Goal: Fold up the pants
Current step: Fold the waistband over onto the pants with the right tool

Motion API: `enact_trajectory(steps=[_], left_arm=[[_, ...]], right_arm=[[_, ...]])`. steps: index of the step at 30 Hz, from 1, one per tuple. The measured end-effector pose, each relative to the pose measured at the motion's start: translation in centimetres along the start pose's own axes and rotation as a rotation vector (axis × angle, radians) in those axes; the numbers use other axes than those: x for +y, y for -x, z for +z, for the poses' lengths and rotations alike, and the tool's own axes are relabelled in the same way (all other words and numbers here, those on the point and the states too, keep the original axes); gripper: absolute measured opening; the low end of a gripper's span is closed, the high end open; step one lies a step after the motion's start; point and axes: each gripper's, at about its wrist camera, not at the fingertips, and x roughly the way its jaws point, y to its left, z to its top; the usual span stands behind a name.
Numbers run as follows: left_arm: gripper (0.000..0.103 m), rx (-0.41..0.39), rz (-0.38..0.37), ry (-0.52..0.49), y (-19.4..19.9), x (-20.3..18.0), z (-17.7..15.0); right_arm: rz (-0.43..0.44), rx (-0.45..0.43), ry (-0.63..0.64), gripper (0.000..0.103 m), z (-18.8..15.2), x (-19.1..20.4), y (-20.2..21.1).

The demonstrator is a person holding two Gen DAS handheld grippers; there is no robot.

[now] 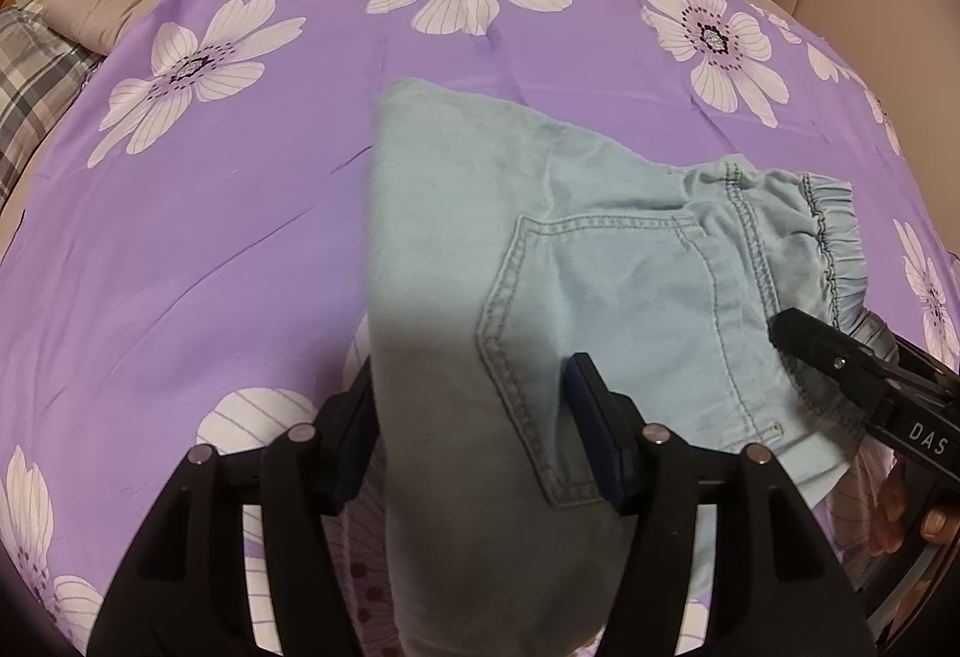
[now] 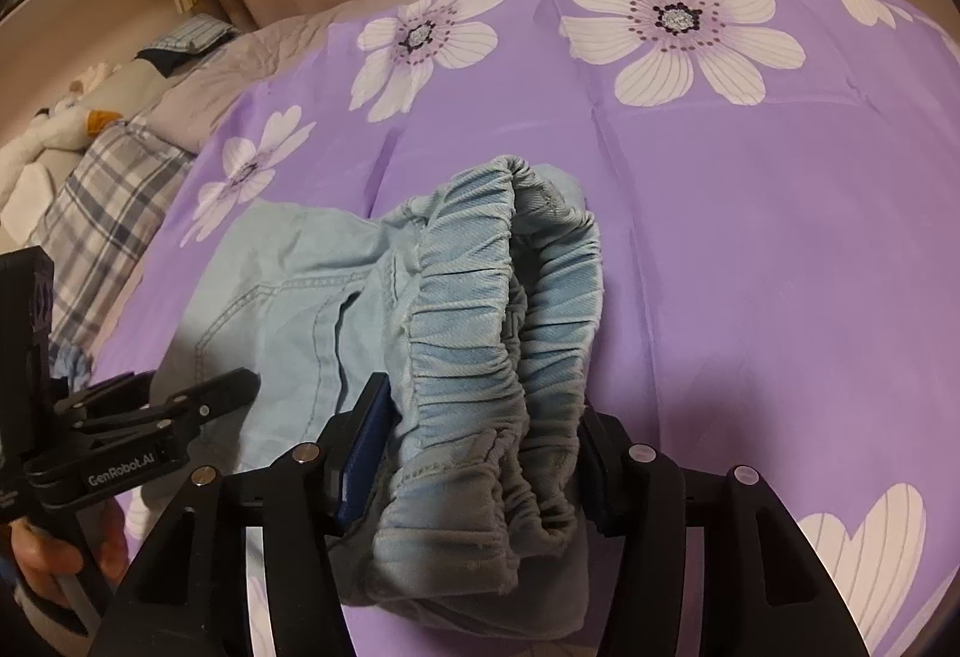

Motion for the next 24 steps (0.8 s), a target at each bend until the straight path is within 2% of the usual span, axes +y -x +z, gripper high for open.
enact_trajectory(steps=[24], left_arm=[[0.063,0.001,0.003,-0.002,1.1,0.6,-1.1]], right_arm=[[-0.038,0.008,0.017,0.056,-0.8,-0.4,0.9]])
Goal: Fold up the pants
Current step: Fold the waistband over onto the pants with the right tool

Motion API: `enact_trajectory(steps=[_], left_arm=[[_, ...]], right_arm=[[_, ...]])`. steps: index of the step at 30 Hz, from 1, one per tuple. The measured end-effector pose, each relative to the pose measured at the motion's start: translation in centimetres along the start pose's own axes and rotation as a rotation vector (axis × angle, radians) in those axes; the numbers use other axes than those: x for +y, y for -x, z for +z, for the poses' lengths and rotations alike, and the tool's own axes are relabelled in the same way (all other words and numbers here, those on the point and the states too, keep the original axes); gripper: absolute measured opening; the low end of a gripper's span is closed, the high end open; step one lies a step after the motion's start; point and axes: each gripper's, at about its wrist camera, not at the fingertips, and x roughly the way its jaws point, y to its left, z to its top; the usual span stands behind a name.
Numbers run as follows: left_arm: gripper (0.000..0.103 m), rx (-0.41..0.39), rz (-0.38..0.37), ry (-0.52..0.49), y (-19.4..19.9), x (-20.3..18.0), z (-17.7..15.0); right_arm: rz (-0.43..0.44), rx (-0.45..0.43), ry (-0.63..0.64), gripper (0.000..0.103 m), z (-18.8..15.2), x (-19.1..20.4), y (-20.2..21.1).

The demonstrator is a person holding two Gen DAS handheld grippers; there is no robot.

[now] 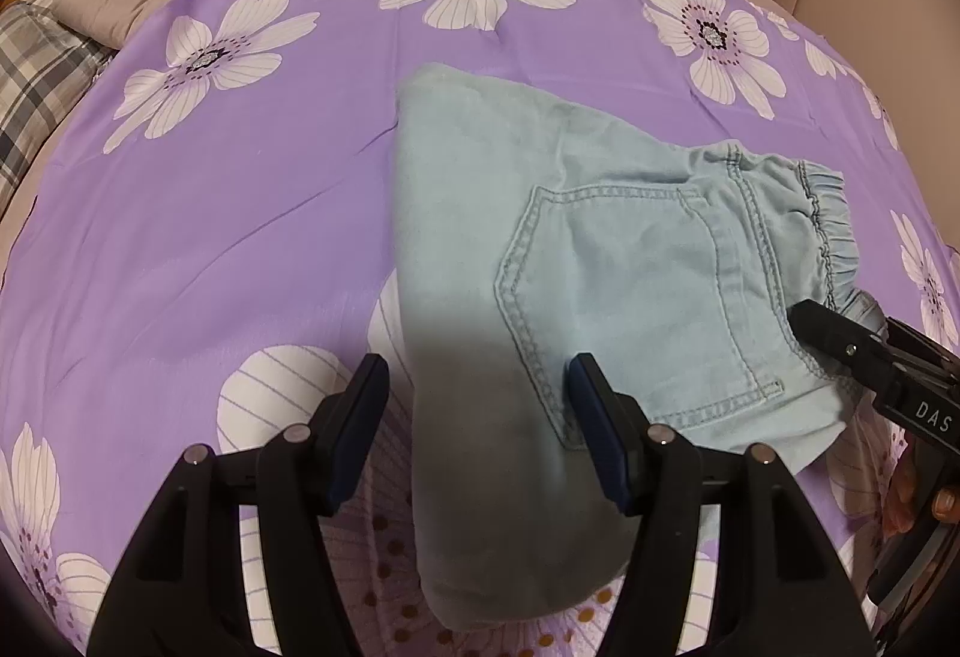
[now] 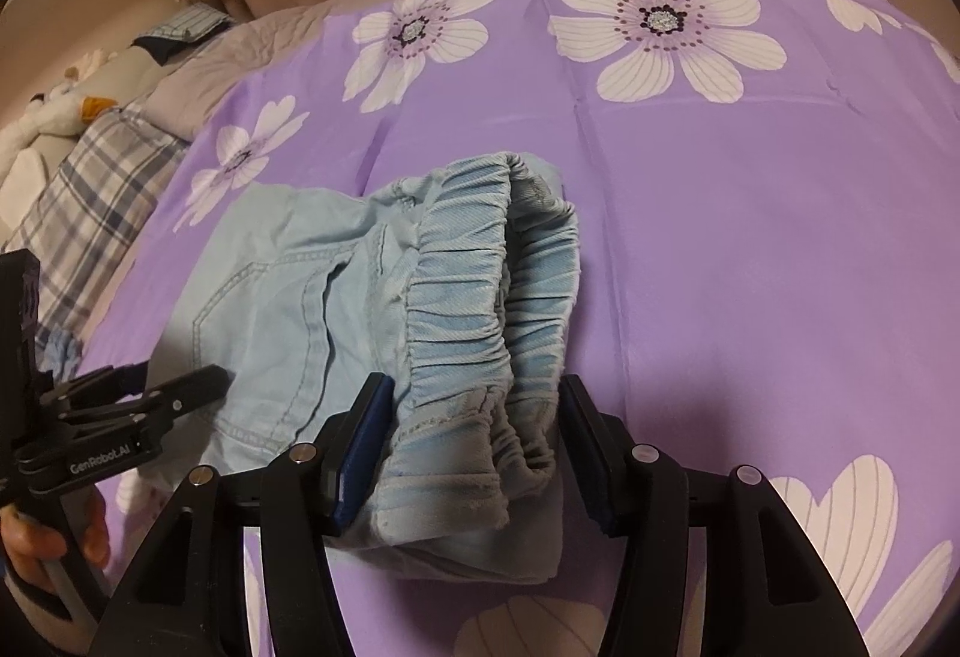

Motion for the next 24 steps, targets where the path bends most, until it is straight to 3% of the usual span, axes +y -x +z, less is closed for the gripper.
enact_trajectory(steps=[24], left_arm=[[0.063,0.004,0.002,0.000,0.48,0.21,-0.69]], right_arm=[[-0.003,-0.001,0.000,0.056,-0.26,-0.30,0.13]])
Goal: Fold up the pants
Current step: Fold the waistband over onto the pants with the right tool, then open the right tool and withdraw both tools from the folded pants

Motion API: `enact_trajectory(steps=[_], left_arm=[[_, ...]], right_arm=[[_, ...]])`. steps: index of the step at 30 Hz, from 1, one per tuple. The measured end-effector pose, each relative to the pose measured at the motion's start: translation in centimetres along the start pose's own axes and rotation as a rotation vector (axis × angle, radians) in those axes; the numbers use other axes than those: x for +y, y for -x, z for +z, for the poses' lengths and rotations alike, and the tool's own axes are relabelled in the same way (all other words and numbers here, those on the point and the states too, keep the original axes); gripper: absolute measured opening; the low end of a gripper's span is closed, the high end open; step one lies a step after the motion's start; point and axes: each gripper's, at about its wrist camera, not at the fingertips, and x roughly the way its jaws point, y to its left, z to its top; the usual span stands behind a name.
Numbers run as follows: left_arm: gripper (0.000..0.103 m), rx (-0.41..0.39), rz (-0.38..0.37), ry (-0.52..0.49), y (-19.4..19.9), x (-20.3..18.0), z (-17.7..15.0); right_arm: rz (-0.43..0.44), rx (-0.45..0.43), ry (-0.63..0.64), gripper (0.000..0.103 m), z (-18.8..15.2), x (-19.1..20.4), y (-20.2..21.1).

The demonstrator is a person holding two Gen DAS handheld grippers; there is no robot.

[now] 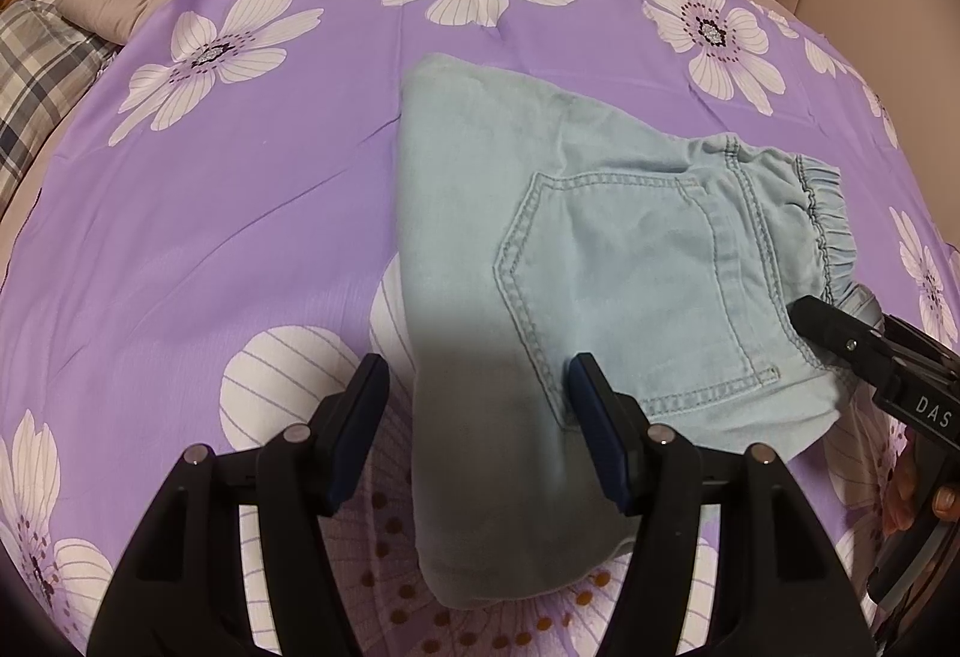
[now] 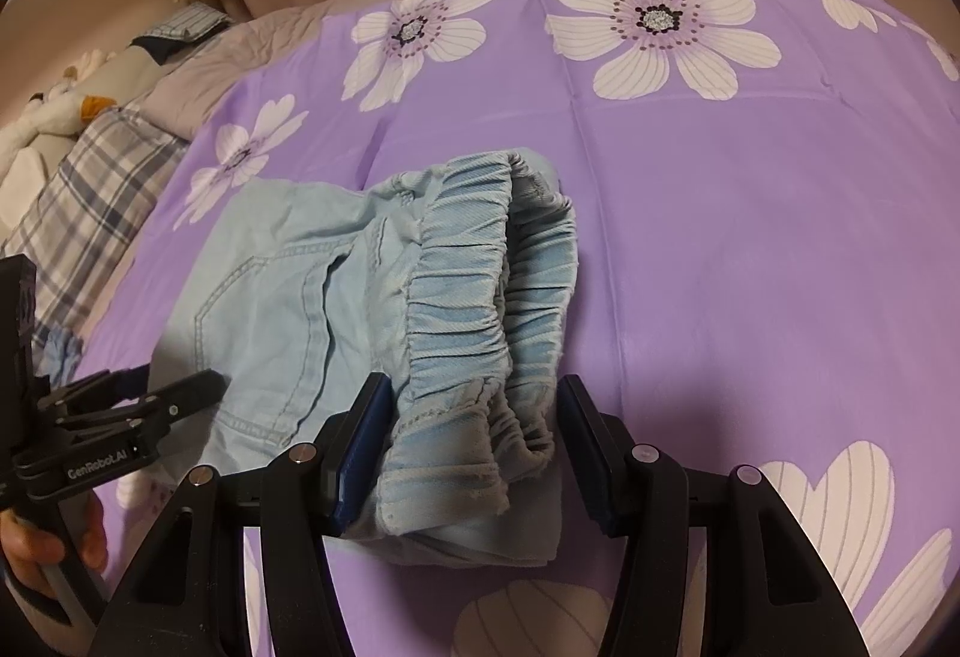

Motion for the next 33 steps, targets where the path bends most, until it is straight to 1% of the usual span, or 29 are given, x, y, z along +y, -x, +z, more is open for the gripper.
enact_trajectory(steps=[33], left_arm=[[0.063,0.007,0.003,-0.003,0.58,-0.09,-0.58]], right_arm=[[-0.005,0.001,0.001,0.056,-0.50,-0.05,0.38]])
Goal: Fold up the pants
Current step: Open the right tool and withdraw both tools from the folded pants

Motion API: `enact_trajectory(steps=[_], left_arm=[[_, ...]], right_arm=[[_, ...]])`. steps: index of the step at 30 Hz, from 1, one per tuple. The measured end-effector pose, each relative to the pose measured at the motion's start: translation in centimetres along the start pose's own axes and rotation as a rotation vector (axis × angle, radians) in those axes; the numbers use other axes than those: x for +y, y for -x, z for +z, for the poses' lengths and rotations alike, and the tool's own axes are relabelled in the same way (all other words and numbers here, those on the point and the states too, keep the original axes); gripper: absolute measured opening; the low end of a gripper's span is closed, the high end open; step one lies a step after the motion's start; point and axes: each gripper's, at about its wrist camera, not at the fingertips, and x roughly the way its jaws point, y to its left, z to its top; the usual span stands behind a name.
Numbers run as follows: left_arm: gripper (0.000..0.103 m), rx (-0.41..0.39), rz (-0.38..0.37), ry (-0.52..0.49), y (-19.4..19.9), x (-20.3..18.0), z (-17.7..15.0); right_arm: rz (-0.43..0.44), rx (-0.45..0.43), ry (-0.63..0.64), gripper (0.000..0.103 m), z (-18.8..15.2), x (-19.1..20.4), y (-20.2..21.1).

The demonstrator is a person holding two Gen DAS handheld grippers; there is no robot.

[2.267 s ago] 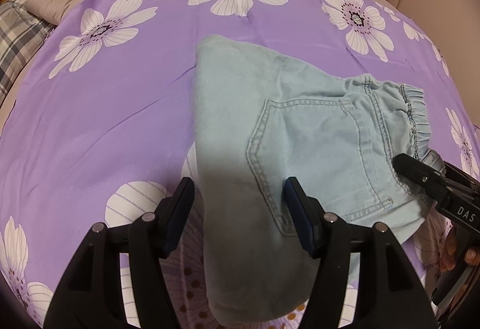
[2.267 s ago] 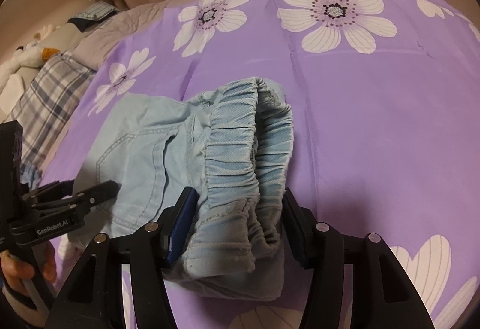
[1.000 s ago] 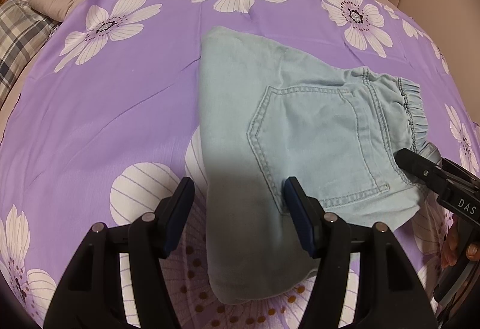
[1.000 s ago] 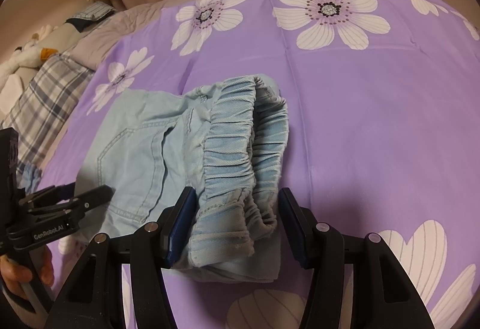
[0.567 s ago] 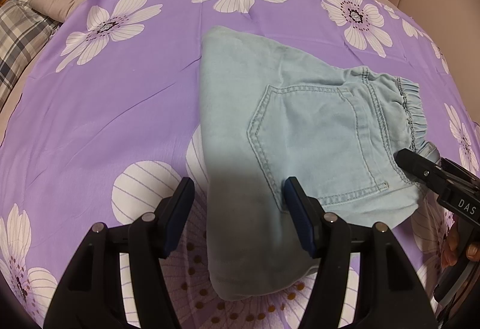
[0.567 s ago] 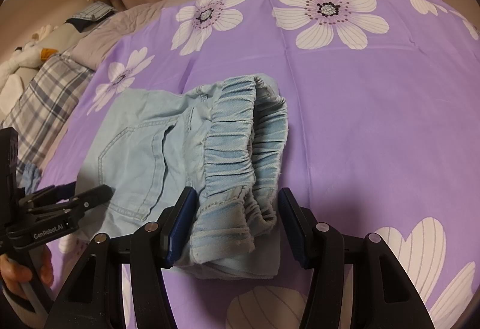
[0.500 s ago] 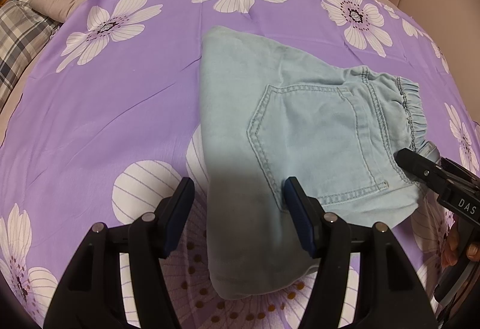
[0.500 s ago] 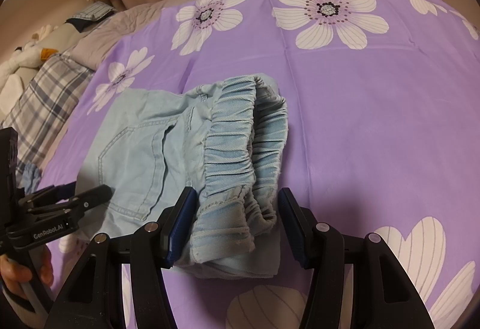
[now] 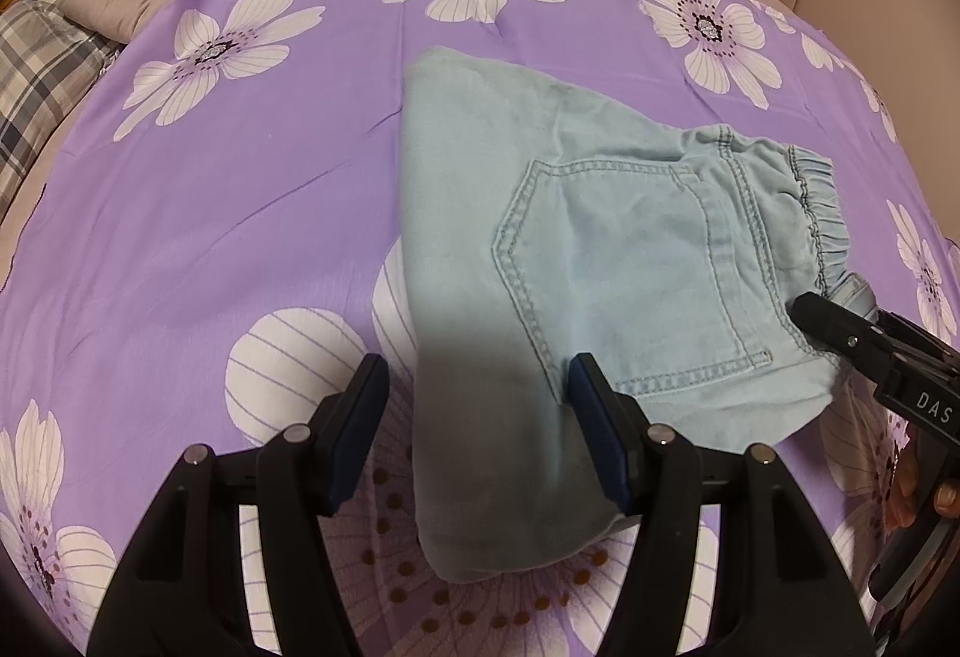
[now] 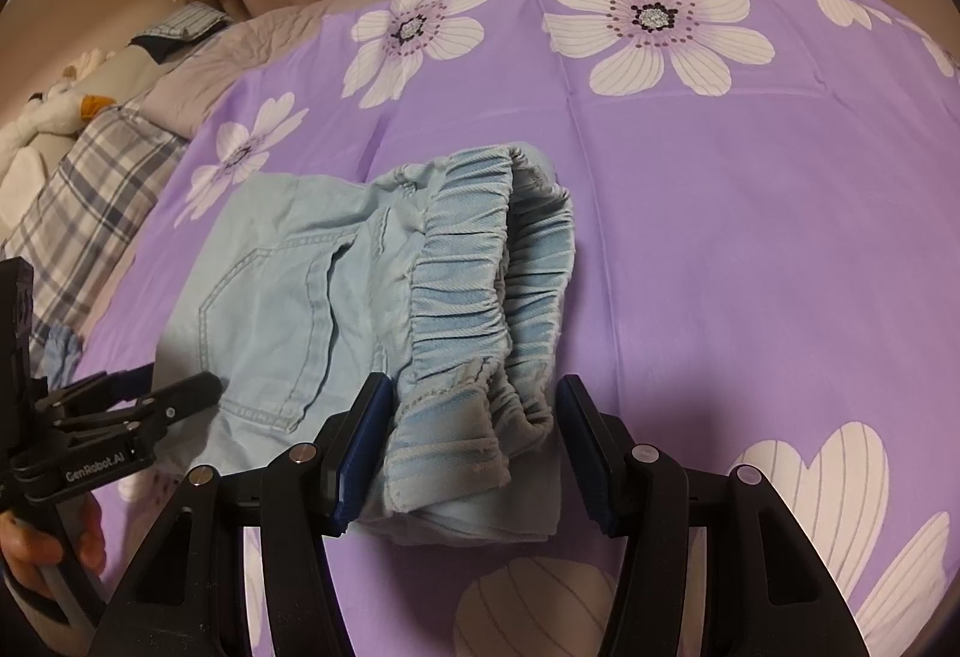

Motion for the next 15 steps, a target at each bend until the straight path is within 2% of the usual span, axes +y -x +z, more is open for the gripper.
enact_trajectory(steps=[15], left_arm=[[0.063,0.004,0.002,0.001,0.08,-0.17,-0.26]], right_arm=[[-0.002,0.000,-0.004,0.056,-0.26,0.00,0.06]])
